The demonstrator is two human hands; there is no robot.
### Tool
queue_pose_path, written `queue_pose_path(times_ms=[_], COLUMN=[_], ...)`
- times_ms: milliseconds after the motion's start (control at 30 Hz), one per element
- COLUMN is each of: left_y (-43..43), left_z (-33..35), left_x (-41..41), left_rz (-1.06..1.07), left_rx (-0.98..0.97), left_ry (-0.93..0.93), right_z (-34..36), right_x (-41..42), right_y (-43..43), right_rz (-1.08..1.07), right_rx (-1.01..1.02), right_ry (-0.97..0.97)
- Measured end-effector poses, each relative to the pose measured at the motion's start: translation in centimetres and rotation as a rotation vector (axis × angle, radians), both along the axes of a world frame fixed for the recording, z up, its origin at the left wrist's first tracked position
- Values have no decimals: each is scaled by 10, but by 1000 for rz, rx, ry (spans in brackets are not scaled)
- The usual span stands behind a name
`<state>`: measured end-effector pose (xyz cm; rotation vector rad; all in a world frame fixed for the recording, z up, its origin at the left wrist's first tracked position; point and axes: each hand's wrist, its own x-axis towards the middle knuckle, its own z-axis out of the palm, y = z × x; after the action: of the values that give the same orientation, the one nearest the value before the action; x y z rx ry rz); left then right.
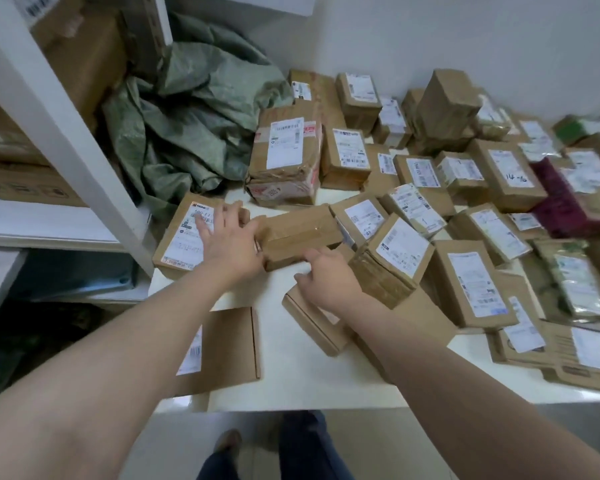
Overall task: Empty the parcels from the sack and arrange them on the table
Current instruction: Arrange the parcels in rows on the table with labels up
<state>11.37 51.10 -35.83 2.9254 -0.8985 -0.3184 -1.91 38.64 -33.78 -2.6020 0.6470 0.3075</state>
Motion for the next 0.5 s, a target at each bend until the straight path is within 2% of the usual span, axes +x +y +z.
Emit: queue_pose_path(times_ms=[100,200,300,400,500], left_y=[3,1,-8,-16,-17], left_z=[-10,-15,-14,-12,-13], left_x=[20,18,16,16,21], left_rz=[135,217,304,358,382], left_rx=[39,53,60,67,79], left_ry=[136,101,67,56,57], right_z=[0,-10,-28,-40,-35], right_x=[34,70,96,107,112], right_y=[-22,-34,-37,-43,-51], right_rz=[149,302,437,485,488], right_rx=[-47,-137,-226,-238,-166], right_ry=[-9,32,160,219,128])
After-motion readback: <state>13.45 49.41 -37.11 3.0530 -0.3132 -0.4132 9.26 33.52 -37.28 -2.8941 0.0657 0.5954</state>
